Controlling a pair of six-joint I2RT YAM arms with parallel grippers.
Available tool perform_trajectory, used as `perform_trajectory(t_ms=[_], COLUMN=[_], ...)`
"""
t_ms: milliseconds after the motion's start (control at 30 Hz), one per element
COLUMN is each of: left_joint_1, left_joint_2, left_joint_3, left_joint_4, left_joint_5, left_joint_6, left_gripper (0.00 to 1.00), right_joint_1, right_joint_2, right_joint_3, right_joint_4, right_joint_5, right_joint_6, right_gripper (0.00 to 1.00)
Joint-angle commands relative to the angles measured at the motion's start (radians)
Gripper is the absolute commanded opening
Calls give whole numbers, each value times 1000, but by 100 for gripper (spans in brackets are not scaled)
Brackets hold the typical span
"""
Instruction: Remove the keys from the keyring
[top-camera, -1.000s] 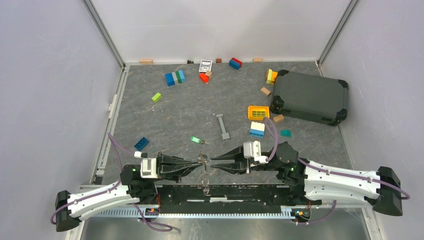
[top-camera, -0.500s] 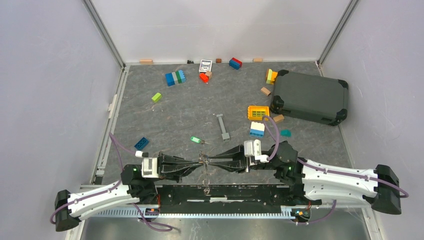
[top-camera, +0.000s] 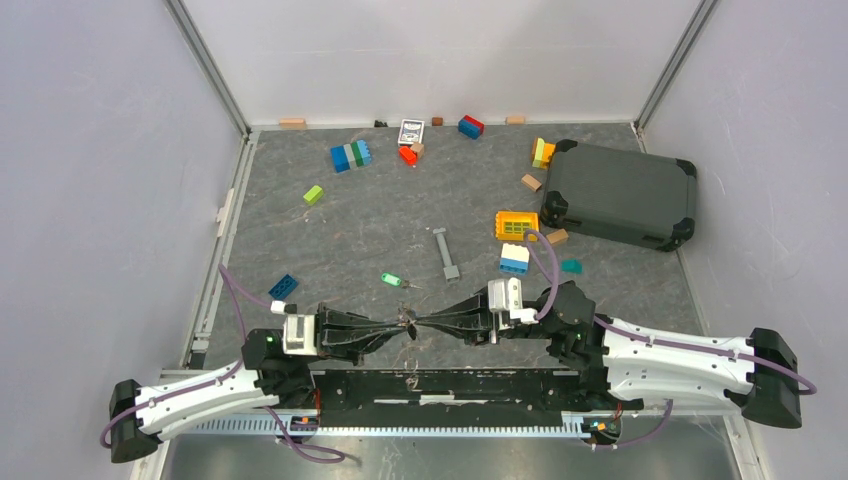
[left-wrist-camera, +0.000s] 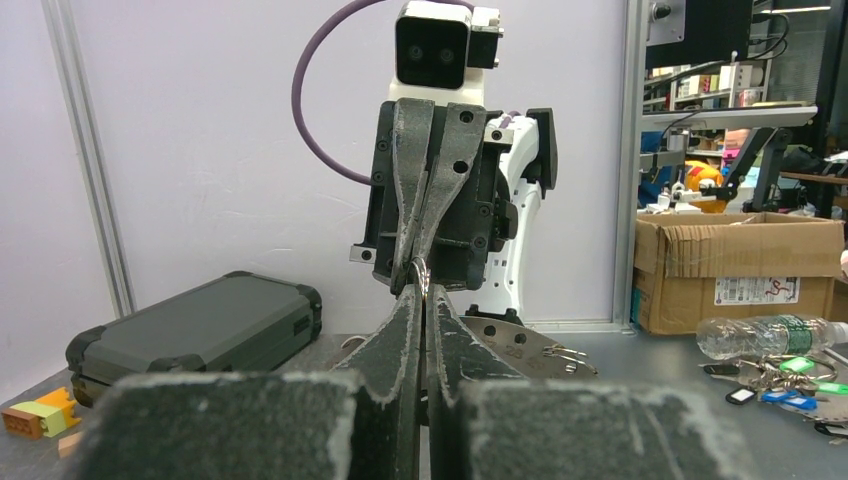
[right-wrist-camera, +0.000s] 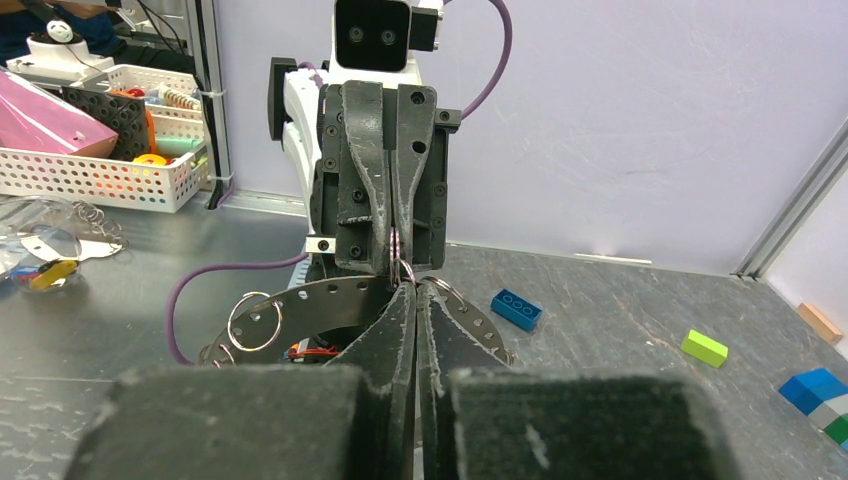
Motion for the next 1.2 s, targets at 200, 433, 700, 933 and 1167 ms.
perform_trajectory(t_ms=[200, 433, 700, 933, 1167], left_joint_1=[-2, -2, -1, -2, -1], left_joint_2=[-6, -10, -8, -3, 16], left_joint_3=[24, 24, 24, 25, 39], left_joint_4=[96, 100, 106, 101, 86], left_joint_5=[-9, -16, -19, -2, 30], left_joint_6=[-36, -37, -37, -45, -51], left_gripper=[2, 2, 2, 2, 2], right_joint_1=[5, 9, 19, 19, 19], right_joint_2=[-9, -9, -5, -36, -31], right_joint_3=[9, -14, -29, -26, 39], right_joint_4=[20, 12, 2, 23, -7], right_joint_5=[6, 11, 23, -3, -29], right_joint_6=[-34, -50, -63, -67, -81], right_gripper=[0, 0, 0, 37, 45])
